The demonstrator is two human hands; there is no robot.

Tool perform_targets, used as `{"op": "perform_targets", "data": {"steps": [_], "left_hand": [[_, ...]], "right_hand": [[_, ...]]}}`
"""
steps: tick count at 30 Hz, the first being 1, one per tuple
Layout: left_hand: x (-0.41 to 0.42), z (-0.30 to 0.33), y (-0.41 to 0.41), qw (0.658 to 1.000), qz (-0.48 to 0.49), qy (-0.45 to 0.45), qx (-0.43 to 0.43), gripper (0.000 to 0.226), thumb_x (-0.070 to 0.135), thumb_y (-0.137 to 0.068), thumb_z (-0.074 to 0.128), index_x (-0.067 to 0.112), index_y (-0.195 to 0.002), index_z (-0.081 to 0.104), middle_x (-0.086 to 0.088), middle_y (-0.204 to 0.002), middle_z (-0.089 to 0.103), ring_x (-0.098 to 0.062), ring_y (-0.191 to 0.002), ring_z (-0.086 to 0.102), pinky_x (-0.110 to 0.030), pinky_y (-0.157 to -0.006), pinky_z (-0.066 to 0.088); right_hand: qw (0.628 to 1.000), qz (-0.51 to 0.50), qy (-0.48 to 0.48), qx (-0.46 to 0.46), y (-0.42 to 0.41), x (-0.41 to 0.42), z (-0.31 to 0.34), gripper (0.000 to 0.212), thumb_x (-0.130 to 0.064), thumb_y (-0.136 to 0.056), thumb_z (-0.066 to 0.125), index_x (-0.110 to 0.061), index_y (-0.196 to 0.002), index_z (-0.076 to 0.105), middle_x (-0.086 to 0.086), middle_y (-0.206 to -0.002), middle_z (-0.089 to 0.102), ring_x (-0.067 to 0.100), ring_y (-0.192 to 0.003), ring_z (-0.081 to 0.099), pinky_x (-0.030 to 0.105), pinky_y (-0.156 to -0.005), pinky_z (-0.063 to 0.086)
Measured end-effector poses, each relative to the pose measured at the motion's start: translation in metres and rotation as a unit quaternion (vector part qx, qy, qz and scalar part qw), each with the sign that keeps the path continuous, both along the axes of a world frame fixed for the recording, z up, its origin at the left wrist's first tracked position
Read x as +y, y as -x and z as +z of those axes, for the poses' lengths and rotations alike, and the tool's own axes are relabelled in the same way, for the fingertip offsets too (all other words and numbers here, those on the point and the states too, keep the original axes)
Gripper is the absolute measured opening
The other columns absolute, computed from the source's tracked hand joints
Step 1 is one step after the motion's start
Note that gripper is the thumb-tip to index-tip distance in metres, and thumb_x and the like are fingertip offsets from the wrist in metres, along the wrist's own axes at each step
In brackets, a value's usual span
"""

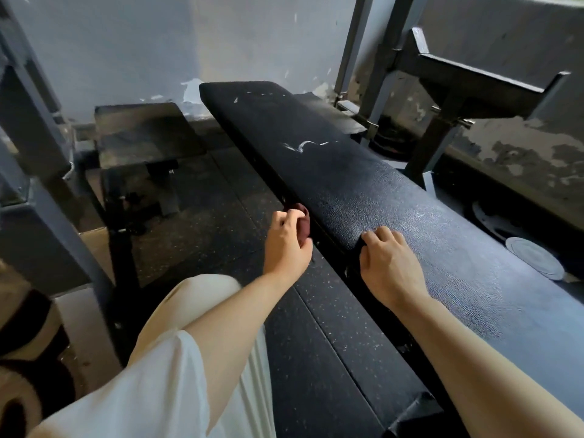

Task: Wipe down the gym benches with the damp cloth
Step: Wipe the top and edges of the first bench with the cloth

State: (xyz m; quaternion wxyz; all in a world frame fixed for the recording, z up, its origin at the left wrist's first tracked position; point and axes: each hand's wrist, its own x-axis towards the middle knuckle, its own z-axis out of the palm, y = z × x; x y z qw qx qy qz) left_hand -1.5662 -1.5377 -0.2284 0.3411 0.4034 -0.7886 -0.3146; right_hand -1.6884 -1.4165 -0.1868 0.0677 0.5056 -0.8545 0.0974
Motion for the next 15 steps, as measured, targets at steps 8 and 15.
{"op": "perform_targets", "data": {"steps": [8, 15], "left_hand": [[-0.005, -0.002, 0.002, 0.999, 0.01, -0.02, 0.044, 0.03, 0.01, -0.082, 0.069, 0.011, -0.11, 0.059, -0.007, -0.109, 0.053, -0.015, -0.093, 0.051, -0.008, -0.072, 0.036], [0.016, -0.01, 0.004, 0.996, 0.013, -0.052, 0.068, 0.029, 0.0, -0.076, 0.069, 0.011, -0.102, 0.063, -0.009, -0.105, 0.058, -0.023, -0.096, 0.059, -0.016, -0.076, 0.039]], "right_hand": [[1.0, 0.028, 0.002, -0.006, 0.007, 0.003, 0.0, 0.027, -0.025, -0.096, 0.045, -0.01, -0.109, 0.063, 0.005, -0.106, 0.058, 0.027, -0.101, 0.051, 0.039, -0.082, 0.047], [0.997, 0.053, 0.035, -0.048, 0.011, 0.011, 0.001, 0.029, -0.018, -0.094, 0.055, -0.008, -0.119, 0.064, 0.009, -0.116, 0.062, 0.033, -0.11, 0.056, 0.038, -0.089, 0.046]]}}
